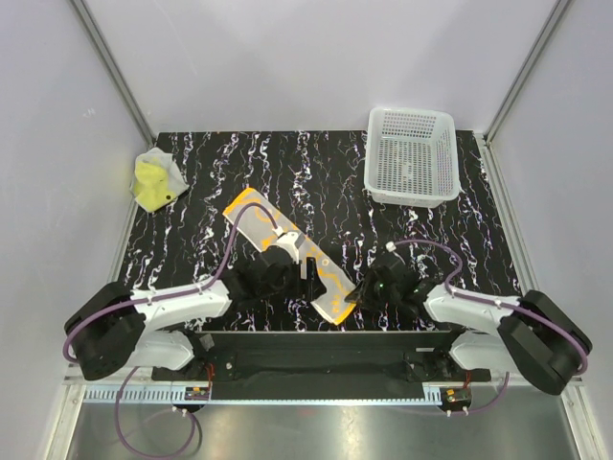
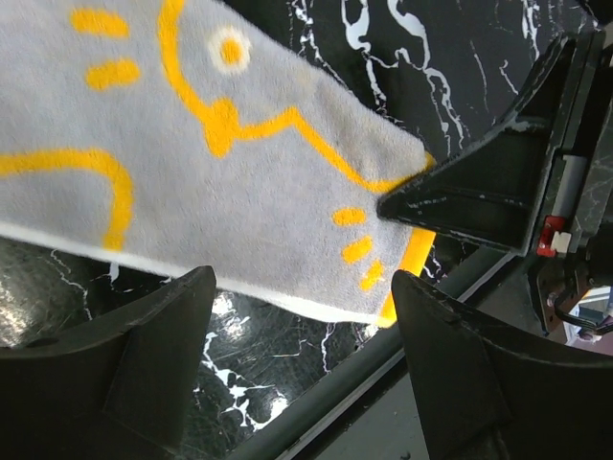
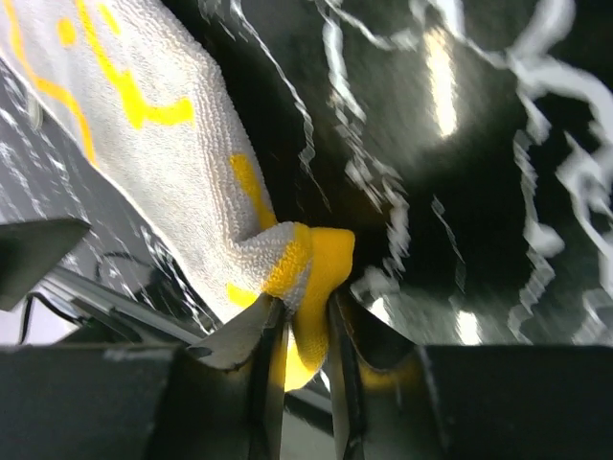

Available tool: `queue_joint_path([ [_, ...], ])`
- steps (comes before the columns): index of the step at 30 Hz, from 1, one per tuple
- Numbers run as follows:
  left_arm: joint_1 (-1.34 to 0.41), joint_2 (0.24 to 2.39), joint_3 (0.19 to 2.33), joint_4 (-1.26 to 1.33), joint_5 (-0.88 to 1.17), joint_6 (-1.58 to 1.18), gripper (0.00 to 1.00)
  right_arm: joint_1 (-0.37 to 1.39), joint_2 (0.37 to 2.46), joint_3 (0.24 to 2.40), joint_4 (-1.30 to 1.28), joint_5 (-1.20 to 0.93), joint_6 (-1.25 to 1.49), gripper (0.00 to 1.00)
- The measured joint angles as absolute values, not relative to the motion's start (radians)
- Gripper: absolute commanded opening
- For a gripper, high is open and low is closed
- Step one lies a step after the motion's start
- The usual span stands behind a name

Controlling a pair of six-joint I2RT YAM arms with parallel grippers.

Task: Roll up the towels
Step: Fold the towel

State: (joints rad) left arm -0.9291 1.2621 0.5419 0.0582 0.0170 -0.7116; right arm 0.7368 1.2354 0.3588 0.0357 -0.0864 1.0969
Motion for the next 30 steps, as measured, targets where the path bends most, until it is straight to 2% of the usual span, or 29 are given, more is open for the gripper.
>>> queue_joint_path([
  [7,-0.96,1.28,0.551,0.089,0.004,-0.714,0.79,0.744,1.02,0.363,-0.221,-0.06,1.096,0.35],
  [13,-0.992,1.311,0.555,0.142,0.004,-0.716,0.79,0.744,0.955,0.425,-0.361,-0.036,1.085,0.33],
  [14,-0.995,1.315,0.556,0.149,0.004,-0.716,0.78,0.744,0.964,0.435,-0.366,-0.033,1.082,0.44],
  [15,-0.997,1.32,0.557,0.152,0.004,-0.716,0.78,0.744,0.98,0.447,-0.368,-0.029,1.079,0.5],
  [18,-0.997,1.326,0.559,0.154,0.003,-0.716,0.78,0.746,1.035,0.488,-0.409,0.002,1.055,0.58],
  [22,-0.997,1.325,0.559,0.156,0.003,-0.716,0.78,0.746,1.02,0.53,-0.498,0.065,1.023,0.59],
  [25,-0.998,1.325,0.559,0.156,-0.001,-0.716,0.78,0.746,0.916,0.54,-0.563,0.096,0.998,0.58],
  [28,-0.998,1.325,0.559,0.157,-0.005,-0.717,0.78,0.746,0.793,0.542,-0.619,0.131,0.991,0.51],
  [30,-0.998,1.325,0.559,0.161,-0.007,-0.719,0.78,0.746,0.739,0.542,-0.641,0.164,0.991,0.51],
])
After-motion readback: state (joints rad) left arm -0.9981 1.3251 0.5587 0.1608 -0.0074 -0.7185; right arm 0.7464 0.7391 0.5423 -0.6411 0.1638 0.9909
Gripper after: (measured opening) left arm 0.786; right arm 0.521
